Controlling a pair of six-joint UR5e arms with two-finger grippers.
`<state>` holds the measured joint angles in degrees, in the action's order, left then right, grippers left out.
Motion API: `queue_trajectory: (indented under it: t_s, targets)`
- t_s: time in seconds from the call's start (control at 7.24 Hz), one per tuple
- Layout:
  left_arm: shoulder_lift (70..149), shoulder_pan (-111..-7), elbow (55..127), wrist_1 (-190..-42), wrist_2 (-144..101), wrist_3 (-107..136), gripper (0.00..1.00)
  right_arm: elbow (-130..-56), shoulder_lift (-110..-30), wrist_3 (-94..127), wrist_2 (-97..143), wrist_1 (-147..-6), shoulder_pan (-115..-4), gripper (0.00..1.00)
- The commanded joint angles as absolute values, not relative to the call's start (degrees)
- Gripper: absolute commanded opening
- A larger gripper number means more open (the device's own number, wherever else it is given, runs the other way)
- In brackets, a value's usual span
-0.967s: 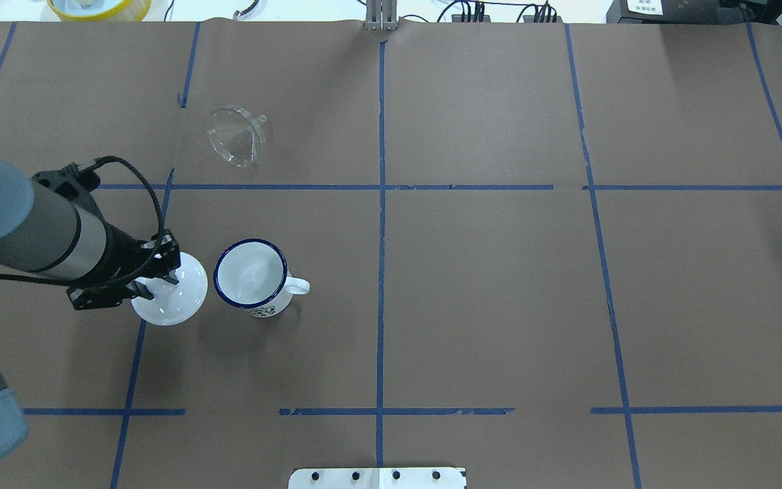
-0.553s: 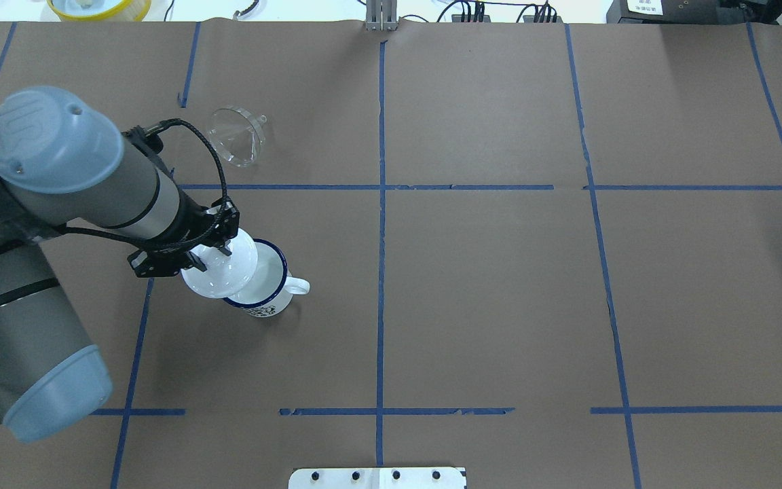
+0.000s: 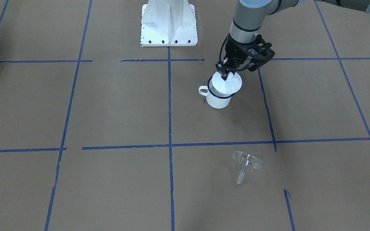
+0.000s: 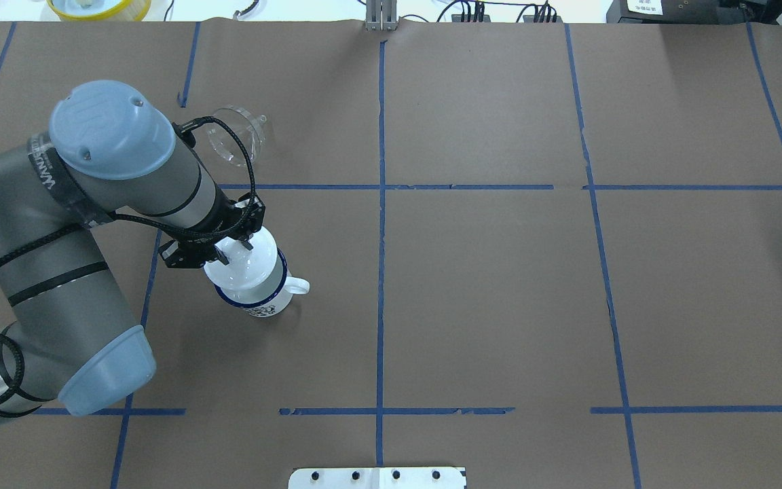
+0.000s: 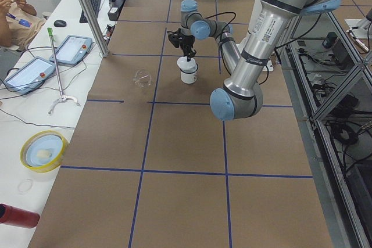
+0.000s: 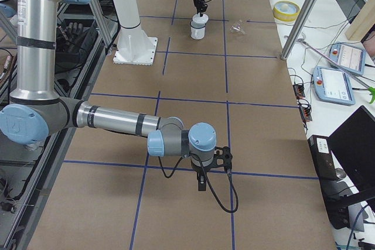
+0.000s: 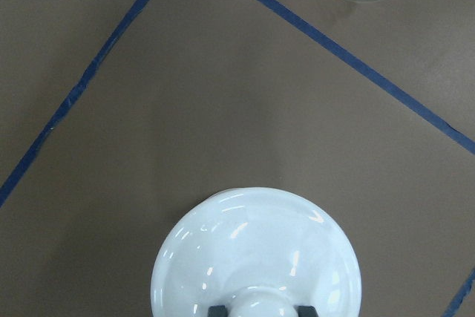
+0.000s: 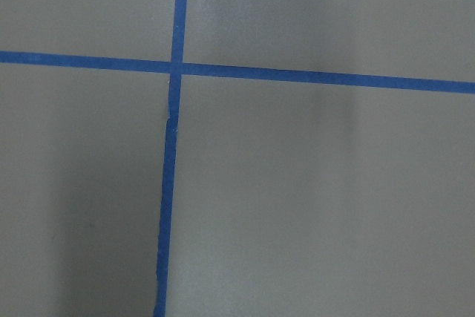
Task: Remove funnel from cup
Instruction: 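Lower the white cap onto the mug and seat it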
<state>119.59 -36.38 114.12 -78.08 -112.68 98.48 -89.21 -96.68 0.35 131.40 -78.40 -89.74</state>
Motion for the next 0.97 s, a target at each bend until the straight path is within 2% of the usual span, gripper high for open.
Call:
queue_trajectory:
  t_s: [0.0, 0.83]
  targets:
    - [119.53, -35.95, 112.60, -80.06, -112.76, 98.44, 0.00, -89.21, -96.68, 0.35, 131.40, -78.40, -89.74, 1.00]
    - [119.18, -35.24, 113.03, -80.07, -112.76, 98.44, 0.00, -89.21, -96.68, 0.35, 131.40, -78.40, -89.74, 1.00]
